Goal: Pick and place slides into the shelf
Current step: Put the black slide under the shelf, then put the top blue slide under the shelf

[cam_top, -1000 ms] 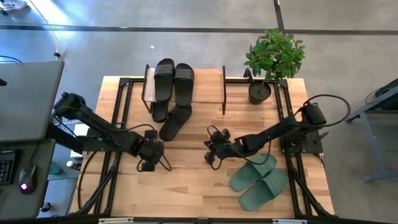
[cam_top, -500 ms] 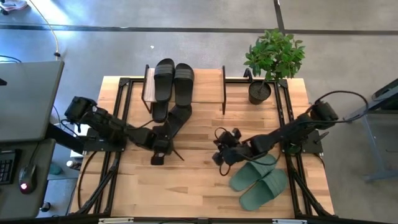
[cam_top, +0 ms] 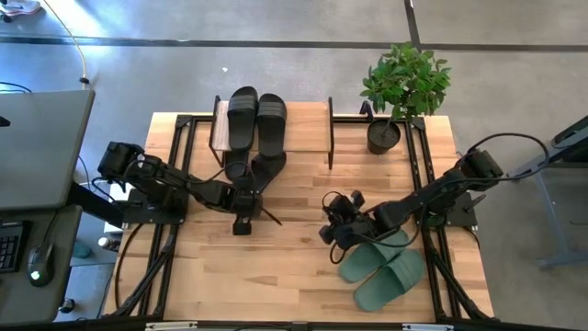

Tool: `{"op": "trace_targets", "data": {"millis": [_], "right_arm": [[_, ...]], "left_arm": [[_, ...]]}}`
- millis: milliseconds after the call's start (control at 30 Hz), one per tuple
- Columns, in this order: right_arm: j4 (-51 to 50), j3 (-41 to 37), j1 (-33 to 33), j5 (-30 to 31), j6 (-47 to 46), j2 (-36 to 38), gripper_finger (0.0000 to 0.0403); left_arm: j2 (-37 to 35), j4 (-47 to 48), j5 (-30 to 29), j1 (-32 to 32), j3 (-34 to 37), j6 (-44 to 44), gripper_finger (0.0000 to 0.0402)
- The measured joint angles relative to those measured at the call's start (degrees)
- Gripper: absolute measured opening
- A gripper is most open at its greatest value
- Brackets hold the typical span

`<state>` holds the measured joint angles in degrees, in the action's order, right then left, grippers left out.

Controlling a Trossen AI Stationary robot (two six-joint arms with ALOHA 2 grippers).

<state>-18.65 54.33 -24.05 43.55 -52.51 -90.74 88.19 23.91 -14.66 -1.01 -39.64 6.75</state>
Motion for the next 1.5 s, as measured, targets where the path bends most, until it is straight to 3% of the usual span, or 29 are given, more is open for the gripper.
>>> {"op": "trace_targets", "data": {"millis": [633, 1133, 1500], "right_arm": [[0.02, 0.0, 0.0, -0.22, -0.02, 0.0, 0.0], [0.02, 0.0, 0.0, -0.47, -0.11, 0.0, 0.0], [0.0, 0.0, 0.0, -0.59, 0.02, 0.0, 0.0]], "left_arm": [[-0.03, -4.53, 0.93, 11.75, -0.04, -6.42, 0.0], [-0.1, -7.93, 0.62, 13.45, -0.04, -7.88, 0.0001], [-0.12, -7.9, 14.93, 13.39, -0.04, -8.01, 0.0025]]}}
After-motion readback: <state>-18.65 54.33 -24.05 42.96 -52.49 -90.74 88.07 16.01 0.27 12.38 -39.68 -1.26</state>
